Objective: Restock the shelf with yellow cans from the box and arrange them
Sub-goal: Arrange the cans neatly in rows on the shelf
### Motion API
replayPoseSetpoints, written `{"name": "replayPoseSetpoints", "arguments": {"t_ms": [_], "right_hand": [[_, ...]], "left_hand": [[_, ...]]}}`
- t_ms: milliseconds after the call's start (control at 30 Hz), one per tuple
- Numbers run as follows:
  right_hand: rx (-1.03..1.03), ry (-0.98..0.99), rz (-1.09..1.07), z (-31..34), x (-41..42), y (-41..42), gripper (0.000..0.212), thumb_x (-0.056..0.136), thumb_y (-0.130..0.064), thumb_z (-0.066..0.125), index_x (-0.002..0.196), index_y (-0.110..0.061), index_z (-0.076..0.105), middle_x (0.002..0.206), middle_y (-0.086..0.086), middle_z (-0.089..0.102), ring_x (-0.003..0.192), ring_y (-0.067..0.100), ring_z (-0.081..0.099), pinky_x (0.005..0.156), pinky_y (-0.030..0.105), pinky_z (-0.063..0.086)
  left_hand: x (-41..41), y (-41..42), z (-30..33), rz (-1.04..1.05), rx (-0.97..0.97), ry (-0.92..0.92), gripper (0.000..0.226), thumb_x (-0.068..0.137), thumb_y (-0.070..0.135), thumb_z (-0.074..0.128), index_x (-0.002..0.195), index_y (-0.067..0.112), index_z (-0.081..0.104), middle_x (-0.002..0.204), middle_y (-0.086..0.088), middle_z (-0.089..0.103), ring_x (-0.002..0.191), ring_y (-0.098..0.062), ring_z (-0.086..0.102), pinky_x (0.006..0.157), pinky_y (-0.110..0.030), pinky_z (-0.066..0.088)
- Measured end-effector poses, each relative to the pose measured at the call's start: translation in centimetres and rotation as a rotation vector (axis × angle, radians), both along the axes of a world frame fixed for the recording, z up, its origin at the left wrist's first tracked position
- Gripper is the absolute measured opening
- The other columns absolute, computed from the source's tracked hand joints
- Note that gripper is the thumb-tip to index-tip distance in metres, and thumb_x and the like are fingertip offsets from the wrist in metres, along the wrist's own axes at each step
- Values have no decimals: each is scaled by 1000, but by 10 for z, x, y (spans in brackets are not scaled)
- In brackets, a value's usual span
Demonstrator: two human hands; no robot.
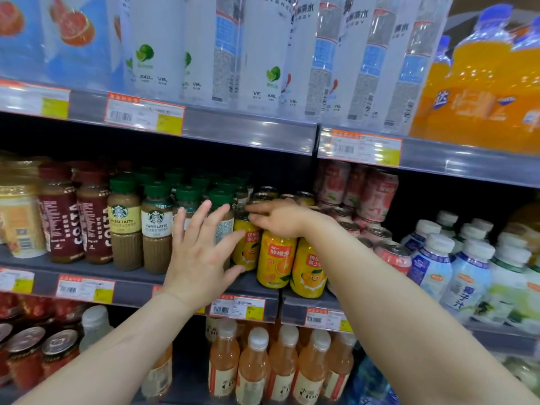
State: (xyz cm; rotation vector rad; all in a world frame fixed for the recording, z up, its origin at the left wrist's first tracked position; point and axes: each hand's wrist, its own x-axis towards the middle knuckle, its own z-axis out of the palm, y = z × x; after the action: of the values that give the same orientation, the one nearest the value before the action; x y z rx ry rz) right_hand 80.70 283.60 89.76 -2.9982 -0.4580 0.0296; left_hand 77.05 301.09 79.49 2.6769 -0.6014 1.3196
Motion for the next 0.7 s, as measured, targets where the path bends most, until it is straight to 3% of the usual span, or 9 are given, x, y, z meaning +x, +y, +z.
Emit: {"name": "replayPoseSetpoints", "arguments": {"t_ms": [133, 267, 400, 467, 567, 633, 700], "right_hand": [[8, 53, -35, -8, 13, -5, 49, 102, -50, 18, 147, -41, 35, 158, -7, 31, 146, 23, 26, 116, 59, 11], [18, -39, -82, -5, 10, -10, 46, 103, -47, 21, 139, -38, 49, 152, -6, 41, 142, 23, 31, 116, 58, 1], [61, -52, -101, 1, 10, 1, 33, 91, -48, 52, 116, -31, 63, 121, -6, 60, 122, 21, 50, 113, 51, 16], [91, -68, -108, -1, 12, 9, 39, 84, -47, 60, 119, -30, 59, 114, -6, 59, 117, 21, 53, 105, 46, 27], [112, -61, -143, -6, 13, 14, 64, 83, -48, 60, 143, -35, 41, 139, -2, 52, 129, 26, 46, 107, 46, 29], [56, -48, -167, -7, 11, 15, 62, 87, -51, 54, 146, -36, 39, 149, 0, 44, 134, 29, 41, 106, 47, 30], [12, -56, -198, -6, 10, 16, 57, 88, -54, 50, 141, -33, 46, 145, 1, 48, 131, 29, 44, 101, 45, 32]], "left_hand": [[-2, 6, -3, 4, -21, 0, 63, 58, 46, 85, 113, 23, 67, 141, -16, 47, 138, -39, 29, 115, -61, 10], [-1, 11, -7, 25, -31, 36, 64, 56, 46, 87, 112, 21, 67, 140, -17, 48, 137, -40, 30, 113, -63, 13], [-1, 7, -7, 31, -41, 42, 64, 56, 45, 87, 113, 21, 67, 141, -18, 47, 138, -40, 30, 114, -62, 12], [-2, 7, -6, 32, -49, 35, 64, 57, 44, 87, 113, 21, 67, 141, -17, 46, 138, -40, 29, 114, -62, 13], [-2, 10, -8, 28, -55, 30, 63, 57, 44, 87, 112, 21, 67, 141, -17, 46, 138, -40, 29, 113, -63, 15], [-2, 13, -8, 31, -57, 31, 64, 57, 44, 87, 113, 20, 67, 141, -18, 46, 138, -40, 29, 114, -62, 14], [-1, 16, -9, 34, -58, 32, 64, 57, 44, 87, 113, 20, 67, 141, -18, 46, 137, -41, 30, 114, -61, 13]]}}
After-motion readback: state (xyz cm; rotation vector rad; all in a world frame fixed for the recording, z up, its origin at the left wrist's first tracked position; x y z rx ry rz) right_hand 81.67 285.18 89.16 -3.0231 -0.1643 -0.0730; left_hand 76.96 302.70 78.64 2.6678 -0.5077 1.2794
